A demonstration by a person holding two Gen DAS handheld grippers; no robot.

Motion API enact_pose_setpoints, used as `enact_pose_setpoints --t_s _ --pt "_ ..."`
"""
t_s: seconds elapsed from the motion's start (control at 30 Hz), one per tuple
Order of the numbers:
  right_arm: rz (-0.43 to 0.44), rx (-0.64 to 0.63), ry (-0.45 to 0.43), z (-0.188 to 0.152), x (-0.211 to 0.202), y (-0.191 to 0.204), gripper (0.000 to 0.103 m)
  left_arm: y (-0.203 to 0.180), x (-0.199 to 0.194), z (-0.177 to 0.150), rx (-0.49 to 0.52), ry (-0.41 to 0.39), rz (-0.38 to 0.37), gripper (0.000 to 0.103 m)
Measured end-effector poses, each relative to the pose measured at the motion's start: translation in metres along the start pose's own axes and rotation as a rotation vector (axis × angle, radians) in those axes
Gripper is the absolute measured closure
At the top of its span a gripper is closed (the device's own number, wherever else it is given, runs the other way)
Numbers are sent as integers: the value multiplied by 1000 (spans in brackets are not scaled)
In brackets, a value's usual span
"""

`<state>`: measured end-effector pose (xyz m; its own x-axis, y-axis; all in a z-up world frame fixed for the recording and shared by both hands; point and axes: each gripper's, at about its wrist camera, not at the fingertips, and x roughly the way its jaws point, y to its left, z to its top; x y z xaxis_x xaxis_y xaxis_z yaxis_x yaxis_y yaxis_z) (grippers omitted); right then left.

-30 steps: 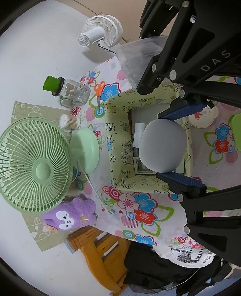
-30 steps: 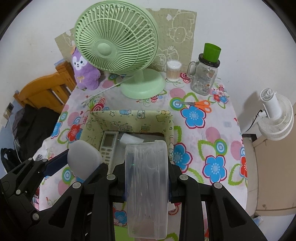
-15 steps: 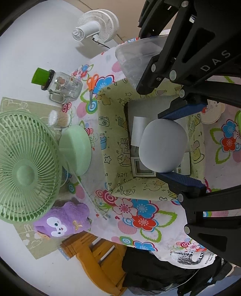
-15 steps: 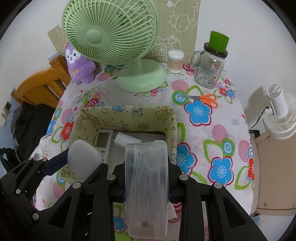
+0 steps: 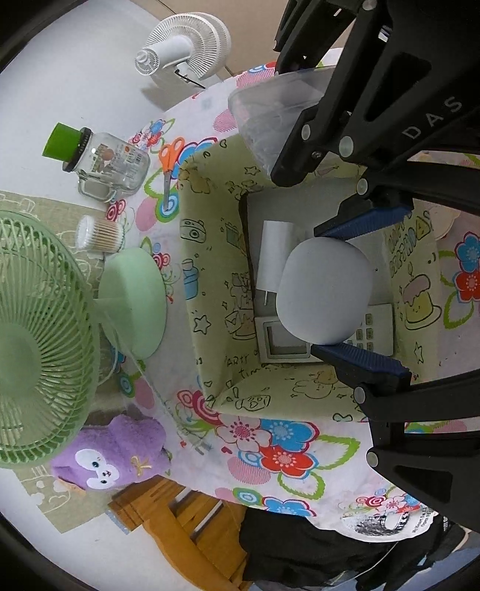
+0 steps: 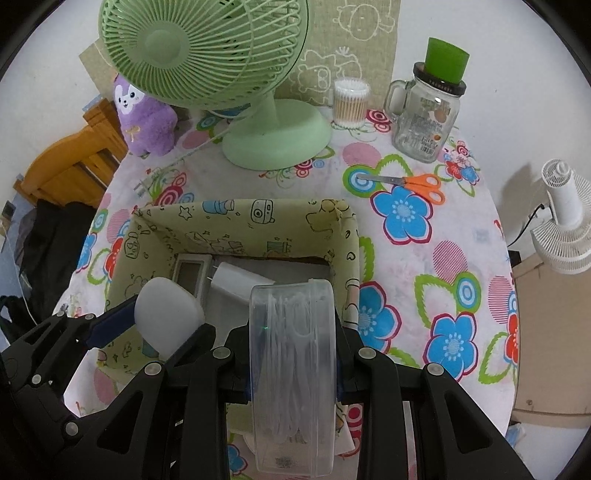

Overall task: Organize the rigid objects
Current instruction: 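Open the left tool over the box while the right tool releases the floss box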

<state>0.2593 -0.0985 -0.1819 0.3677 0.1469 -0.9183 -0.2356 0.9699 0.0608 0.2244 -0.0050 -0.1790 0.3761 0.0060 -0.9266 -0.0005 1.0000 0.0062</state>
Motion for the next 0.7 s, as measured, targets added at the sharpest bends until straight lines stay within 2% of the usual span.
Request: enact_pose_setpoints --t_s 0.23,0.37,0.47,0.7 --pt "-14 -7 5 -1 8 2 70 2 11 -1 6 26 -15 45" --pt "-11 -5 10 -1 11 2 70 1 13 -1 16 21 -15 29" --pt "-11 -3 13 -1 13 2 70 0 14 -2 33 25 -7 22" --pt "-5 2 32 -1 23 3 70 2 18 -5 52 41 19 15"
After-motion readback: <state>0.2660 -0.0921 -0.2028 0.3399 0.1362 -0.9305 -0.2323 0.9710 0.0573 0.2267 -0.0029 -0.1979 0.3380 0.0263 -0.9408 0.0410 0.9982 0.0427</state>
